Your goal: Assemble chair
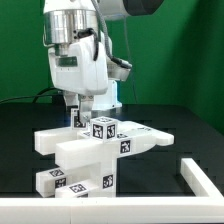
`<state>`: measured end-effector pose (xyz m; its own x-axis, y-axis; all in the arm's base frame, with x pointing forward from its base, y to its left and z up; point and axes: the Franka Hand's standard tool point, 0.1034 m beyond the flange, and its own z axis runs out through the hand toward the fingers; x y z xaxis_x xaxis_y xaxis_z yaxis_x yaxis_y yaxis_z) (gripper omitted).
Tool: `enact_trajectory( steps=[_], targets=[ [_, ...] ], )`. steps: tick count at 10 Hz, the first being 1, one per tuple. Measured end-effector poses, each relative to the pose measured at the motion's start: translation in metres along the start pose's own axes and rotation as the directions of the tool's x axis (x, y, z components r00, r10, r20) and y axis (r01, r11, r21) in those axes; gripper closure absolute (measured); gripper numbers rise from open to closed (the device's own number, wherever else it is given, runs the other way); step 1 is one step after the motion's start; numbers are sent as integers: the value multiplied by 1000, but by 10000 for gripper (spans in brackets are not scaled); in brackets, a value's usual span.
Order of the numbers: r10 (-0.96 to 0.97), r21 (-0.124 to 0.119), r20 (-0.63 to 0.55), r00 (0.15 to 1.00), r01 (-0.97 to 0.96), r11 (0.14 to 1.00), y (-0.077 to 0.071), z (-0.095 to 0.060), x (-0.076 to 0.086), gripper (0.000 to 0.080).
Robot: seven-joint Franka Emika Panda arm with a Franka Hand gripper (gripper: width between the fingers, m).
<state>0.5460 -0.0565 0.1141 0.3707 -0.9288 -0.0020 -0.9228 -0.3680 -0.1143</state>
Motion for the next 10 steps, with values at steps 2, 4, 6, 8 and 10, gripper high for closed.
enact_trajectory(
  steps=[2, 4, 6, 8, 10],
  targets=[
    [-464, -16, 32, 885, 464, 886, 4, 0, 4, 153],
    [-580, -22, 43, 814, 581, 814, 6, 1, 1, 151],
    [-724, -28, 36, 689, 725, 689, 4, 1, 2, 151],
    [-942, -40, 22, 336, 941, 335, -5, -1, -2, 151],
    [-918, -42, 21, 396, 918, 395, -3, 0, -1, 278]
  ],
)
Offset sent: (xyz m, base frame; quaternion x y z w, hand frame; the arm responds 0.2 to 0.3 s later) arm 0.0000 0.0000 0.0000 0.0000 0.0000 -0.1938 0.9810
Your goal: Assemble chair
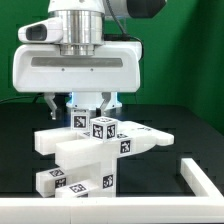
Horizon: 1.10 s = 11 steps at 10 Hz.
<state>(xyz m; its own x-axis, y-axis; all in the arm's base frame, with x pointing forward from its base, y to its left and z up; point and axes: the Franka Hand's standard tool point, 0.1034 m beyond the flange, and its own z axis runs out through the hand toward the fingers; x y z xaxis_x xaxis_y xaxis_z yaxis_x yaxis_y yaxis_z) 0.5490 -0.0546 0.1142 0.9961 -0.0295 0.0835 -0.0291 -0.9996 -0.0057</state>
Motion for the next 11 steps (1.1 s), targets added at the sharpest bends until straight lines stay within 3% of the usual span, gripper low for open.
enact_trajectory(
  steps=[1, 2, 3, 5, 7, 9, 11],
  targets=[
    [0, 0, 0, 1000, 0, 1000, 0, 0, 0, 413],
    [75, 0, 0, 997, -75, 997, 0, 0, 0, 413],
    [162, 0, 0, 987, -162, 987, 0, 0, 0, 517],
    [286, -1, -2, 958, -286, 958, 0, 0, 0, 517],
    [593, -8, -11, 805, -593, 805, 0, 0, 0, 517],
    [826, -5, -3, 563, -826, 563, -1, 0, -1, 517],
    [952, 29, 41, 303, -953, 302, -2, 0, -1, 517]
  ],
)
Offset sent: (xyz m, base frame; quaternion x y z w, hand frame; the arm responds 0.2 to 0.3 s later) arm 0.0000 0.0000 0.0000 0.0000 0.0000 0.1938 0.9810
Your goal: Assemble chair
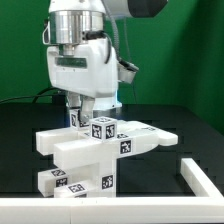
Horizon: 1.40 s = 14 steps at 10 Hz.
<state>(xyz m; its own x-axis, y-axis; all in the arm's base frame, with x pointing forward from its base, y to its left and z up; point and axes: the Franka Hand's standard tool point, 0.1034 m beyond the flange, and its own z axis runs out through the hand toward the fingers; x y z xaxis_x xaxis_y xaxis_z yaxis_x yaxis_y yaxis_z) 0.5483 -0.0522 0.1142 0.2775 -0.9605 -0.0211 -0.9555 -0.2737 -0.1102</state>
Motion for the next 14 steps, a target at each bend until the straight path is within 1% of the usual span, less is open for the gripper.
enact_trajectory(
  steps=[1, 2, 3, 4, 5, 6, 7, 8, 9, 11, 12, 13, 14],
  targets=[
    [72, 15, 8, 997, -72, 997, -1, 0, 1, 517],
    [104, 13, 8, 995, -104, 995, -1, 1, 0, 461],
    [79, 13, 8, 997, -80, 997, -1, 1, 0, 312],
    [67, 13, 8, 998, -67, 998, -1, 1, 0, 202],
    [21, 13, 6, 1000, -21, 1000, -1, 1, 0, 202],
    [-205, 12, 5, 979, 205, 979, -1, 2, 3, 166],
    [-399, 11, 14, 917, 398, 917, 0, 4, 2, 153],
    [-521, 11, 19, 854, 521, 854, 2, 6, -1, 153],
    [-537, 7, 23, 843, 537, 844, 6, 9, -6, 151],
    [-658, 9, 21, 753, 658, 753, 7, 9, -3, 151],
    [-726, 8, 21, 688, 726, 688, 7, 8, -3, 151],
    [-892, 2, 19, 452, 892, 452, 7, 3, 0, 151],
    [-974, -16, 24, 223, 975, 223, 3, -1, -3, 151]
  ],
)
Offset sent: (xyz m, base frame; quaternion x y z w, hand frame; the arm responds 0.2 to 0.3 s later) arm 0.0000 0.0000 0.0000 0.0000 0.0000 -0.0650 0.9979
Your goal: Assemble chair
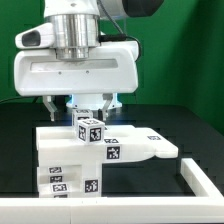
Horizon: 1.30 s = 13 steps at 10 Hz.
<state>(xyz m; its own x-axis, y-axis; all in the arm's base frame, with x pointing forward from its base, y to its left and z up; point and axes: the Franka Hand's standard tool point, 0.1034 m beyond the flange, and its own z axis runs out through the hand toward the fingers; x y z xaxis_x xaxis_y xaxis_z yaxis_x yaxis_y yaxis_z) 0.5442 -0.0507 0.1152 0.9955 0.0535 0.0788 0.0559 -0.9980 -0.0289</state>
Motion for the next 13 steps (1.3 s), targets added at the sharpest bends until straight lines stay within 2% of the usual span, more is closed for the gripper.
enact_trajectory(
  steps=[2, 5, 8, 10, 11, 13],
  targets=[
    [18, -1, 1, 1000, -18, 1000, 1, 1, -1, 151],
    [192, -1, 2, 981, -192, 981, 1, 1, -1, 515],
    [373, 1, 2, 928, -373, 928, 0, 1, -1, 515],
    [512, 0, 1, 859, -512, 859, 0, 1, 0, 515],
    [634, -2, -1, 773, -634, 773, 2, 1, 2, 515],
    [891, -10, 0, 453, -891, 453, 5, 2, 7, 515]
  ],
)
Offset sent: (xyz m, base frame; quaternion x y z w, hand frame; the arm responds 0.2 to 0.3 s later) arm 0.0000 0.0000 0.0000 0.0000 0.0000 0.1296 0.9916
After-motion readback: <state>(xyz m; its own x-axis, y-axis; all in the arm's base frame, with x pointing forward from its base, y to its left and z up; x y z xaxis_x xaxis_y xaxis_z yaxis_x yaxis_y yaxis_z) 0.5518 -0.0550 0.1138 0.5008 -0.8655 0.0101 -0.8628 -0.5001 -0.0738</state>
